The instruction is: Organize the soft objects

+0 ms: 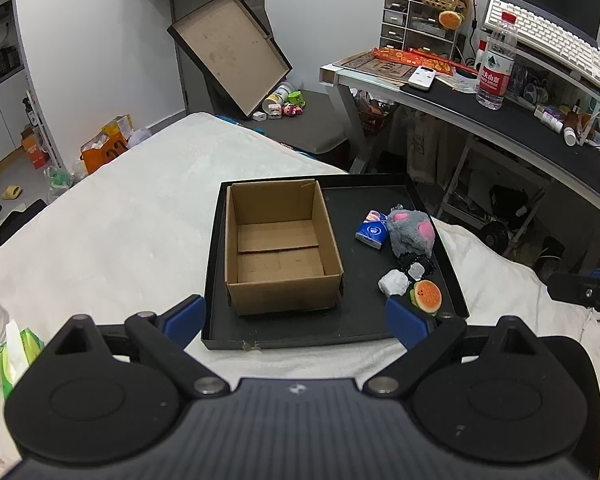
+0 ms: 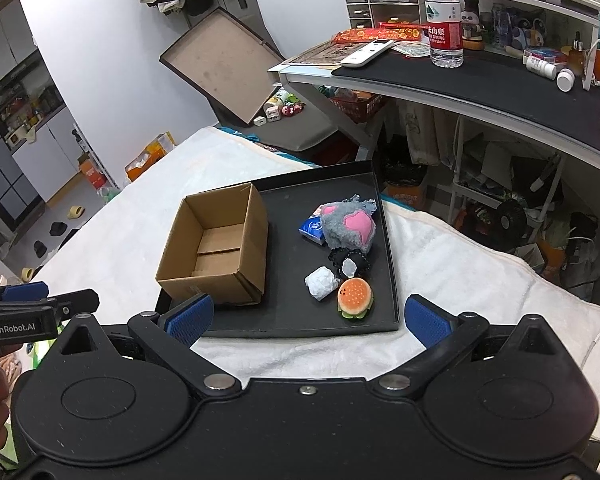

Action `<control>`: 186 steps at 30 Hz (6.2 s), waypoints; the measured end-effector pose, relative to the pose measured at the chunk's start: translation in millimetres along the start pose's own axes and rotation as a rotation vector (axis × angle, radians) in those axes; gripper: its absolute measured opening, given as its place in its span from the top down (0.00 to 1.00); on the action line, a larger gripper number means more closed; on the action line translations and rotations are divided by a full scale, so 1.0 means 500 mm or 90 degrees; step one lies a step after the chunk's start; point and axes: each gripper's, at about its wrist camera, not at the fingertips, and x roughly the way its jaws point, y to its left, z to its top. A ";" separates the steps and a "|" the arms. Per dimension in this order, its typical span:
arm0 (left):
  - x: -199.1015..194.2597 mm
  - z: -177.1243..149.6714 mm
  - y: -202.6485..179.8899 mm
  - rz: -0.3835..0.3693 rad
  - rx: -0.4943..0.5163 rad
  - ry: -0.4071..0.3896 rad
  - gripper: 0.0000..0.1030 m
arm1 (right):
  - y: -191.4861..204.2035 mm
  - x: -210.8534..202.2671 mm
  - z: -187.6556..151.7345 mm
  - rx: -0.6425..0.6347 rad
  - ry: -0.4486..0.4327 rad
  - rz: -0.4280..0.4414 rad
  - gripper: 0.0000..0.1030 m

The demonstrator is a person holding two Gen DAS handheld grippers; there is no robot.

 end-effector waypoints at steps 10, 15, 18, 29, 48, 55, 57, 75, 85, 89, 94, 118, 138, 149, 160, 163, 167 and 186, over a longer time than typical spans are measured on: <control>0.046 0.020 0.027 0.013 -0.015 0.009 0.07 | 0.001 0.042 0.015 0.006 0.008 -0.006 0.00; 0.078 0.027 0.039 0.010 -0.024 0.022 0.07 | -0.007 0.064 0.021 0.014 0.004 -0.014 0.00; 0.097 0.029 0.046 0.010 -0.023 0.026 0.07 | -0.013 0.076 0.022 0.015 -0.006 -0.017 0.00; 0.185 0.053 0.081 0.019 -0.043 0.047 0.07 | -0.028 0.145 0.039 0.013 -0.005 -0.024 0.00; 0.363 0.093 0.147 0.015 -0.101 0.084 0.10 | -0.085 0.307 0.066 0.095 0.088 -0.052 0.00; 0.417 0.092 0.159 0.014 -0.111 0.100 0.12 | -0.091 0.358 0.080 0.100 0.107 -0.058 0.00; 0.433 0.086 0.162 0.014 -0.115 0.104 0.13 | -0.092 0.373 0.083 0.102 0.113 -0.062 0.00; 0.505 0.065 0.195 -0.020 -0.178 0.133 0.45 | -0.072 0.503 0.123 0.031 0.121 -0.079 0.00; 0.534 0.069 0.197 -0.007 -0.179 0.140 0.59 | -0.080 0.580 0.132 0.050 0.147 -0.096 0.00; 0.540 0.070 0.199 0.008 -0.176 0.140 0.70 | -0.078 0.611 0.133 0.054 0.156 -0.113 0.00; 0.543 0.069 0.206 0.012 -0.178 0.142 0.81 | -0.078 0.637 0.129 0.045 0.171 -0.139 0.23; 0.523 0.055 0.242 0.013 -0.211 0.130 0.88 | 0.063 0.520 0.188 -0.013 0.078 -0.059 0.33; 0.527 0.047 0.284 -0.047 -0.257 0.121 0.87 | 0.281 0.534 0.200 -0.132 0.072 0.024 0.31; 0.546 0.047 0.295 -0.057 -0.281 0.125 0.85 | 0.333 0.590 0.178 -0.147 0.112 0.032 0.31; 0.583 0.038 0.305 -0.074 -0.303 0.164 0.79 | 0.345 0.662 0.157 -0.126 0.151 0.032 0.31; 0.585 0.037 0.308 -0.074 -0.307 0.166 0.79 | 0.348 0.677 0.153 -0.117 0.157 0.038 0.30; 0.591 0.036 0.314 -0.076 -0.321 0.172 0.79 | 0.354 0.690 0.150 -0.108 0.155 0.049 0.23; 0.572 0.055 0.298 -0.031 -0.290 0.173 0.49 | 0.303 0.578 0.189 -0.077 0.109 0.083 0.16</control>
